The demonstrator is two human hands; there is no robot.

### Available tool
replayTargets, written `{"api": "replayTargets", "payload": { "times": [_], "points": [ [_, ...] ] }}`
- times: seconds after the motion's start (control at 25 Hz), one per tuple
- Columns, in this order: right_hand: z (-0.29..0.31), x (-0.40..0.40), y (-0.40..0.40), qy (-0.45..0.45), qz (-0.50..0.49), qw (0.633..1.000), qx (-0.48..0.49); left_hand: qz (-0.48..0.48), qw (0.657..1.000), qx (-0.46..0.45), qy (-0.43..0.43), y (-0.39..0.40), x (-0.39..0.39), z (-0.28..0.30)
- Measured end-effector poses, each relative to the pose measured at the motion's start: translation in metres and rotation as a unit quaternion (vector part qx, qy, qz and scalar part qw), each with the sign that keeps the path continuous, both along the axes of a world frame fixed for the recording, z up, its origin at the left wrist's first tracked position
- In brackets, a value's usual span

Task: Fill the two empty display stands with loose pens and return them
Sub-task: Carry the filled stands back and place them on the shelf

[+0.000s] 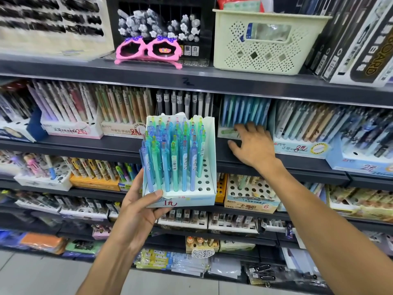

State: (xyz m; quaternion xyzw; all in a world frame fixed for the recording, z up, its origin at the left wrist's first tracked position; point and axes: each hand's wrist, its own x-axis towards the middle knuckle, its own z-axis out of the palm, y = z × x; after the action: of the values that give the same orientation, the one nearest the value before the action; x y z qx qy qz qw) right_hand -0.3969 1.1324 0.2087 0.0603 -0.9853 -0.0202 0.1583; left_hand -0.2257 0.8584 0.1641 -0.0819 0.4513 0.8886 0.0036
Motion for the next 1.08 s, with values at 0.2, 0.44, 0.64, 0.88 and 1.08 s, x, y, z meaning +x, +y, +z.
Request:
{"api": "replayTargets", "payload": {
  "times": [0.2, 0.44, 0.64, 0.88, 1.08],
  "points": [
    [-0.001, 0.007, -0.007, -0.033, -0.027, 0.999, 0.029, 0.001, 1.000, -0.010, -0.002, 0.002, 0.003, 0.002],
    [0.004, -0.038, 0.008, -0.232, -0.042, 0.967, -0.099, -0.004, 1.000, 0.000, -0.009, -0.002, 0.008, 0.008],
    [-0.015, 0.007, 0.000, -0.046, 0.042, 0.950, -0.305, -0.019, 1.000, -0.001, 0.009, 0.008, 0.008, 0.015],
    [-0.001, 0.138, 0.015, -0.036, 0.160, 0.725, -0.669, -0.074, 0.997, 0.021, 0.025, 0.065, -0.020, 0.032],
    [-0.006, 0.128, 0.049, -0.108, 0.137, 0.819, -0.547, -0.101, 0.994, -0.005, 0.034, 0.108, -0.051, 0.038]
  ]
}}
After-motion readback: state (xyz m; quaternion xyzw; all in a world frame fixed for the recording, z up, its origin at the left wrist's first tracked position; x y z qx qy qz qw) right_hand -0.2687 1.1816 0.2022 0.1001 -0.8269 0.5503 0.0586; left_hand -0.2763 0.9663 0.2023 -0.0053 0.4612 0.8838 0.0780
